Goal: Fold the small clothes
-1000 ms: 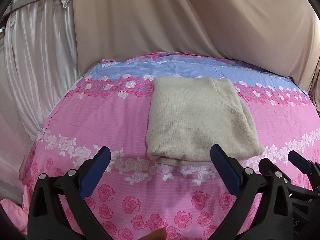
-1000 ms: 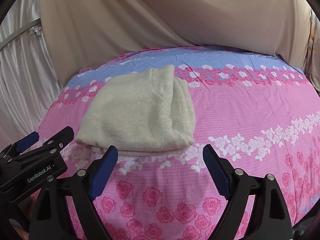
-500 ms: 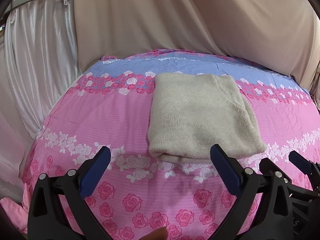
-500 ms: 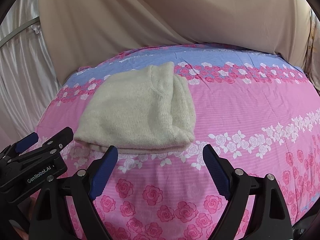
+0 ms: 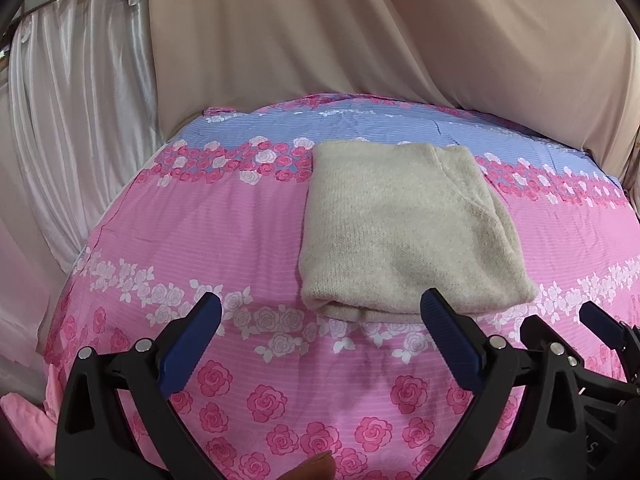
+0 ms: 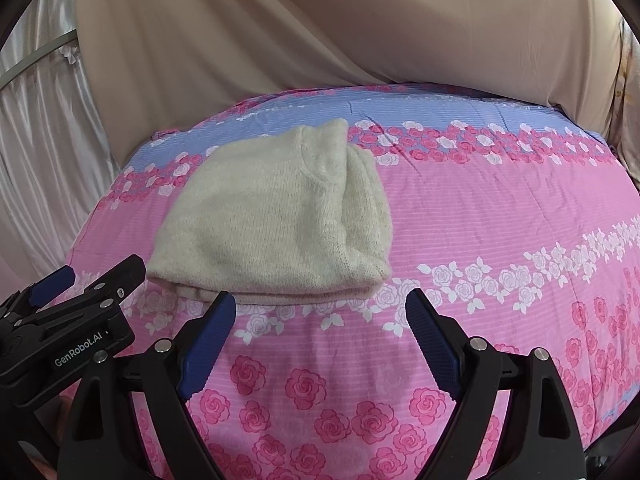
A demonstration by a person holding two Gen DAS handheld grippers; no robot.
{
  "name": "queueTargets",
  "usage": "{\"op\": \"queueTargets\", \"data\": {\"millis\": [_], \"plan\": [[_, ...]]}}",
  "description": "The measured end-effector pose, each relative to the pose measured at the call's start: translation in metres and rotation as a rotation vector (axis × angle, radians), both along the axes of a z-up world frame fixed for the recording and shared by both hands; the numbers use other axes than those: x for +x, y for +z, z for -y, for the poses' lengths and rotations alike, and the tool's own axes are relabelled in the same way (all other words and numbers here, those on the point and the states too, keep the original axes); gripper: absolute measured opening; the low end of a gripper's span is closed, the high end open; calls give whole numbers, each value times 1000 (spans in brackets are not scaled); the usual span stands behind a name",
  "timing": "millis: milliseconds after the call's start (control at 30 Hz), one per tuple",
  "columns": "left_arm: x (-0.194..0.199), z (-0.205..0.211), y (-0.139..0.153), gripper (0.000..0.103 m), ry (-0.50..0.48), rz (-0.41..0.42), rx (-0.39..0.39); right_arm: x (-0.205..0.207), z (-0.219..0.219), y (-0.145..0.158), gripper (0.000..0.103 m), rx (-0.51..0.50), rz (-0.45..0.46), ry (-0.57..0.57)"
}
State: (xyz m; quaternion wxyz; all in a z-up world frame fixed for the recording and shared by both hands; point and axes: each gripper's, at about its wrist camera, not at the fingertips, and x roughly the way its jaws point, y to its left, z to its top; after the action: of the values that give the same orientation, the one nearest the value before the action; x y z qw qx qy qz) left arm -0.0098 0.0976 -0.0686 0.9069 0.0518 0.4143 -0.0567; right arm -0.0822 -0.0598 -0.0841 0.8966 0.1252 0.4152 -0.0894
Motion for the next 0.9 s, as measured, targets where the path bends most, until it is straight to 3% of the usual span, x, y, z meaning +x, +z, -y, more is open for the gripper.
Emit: {"op": "queueTargets", "data": {"millis": [900], "plan": [[-1, -2, -5, 98, -5, -18, 8, -2, 0, -2, 85, 0, -4, -4]]}}
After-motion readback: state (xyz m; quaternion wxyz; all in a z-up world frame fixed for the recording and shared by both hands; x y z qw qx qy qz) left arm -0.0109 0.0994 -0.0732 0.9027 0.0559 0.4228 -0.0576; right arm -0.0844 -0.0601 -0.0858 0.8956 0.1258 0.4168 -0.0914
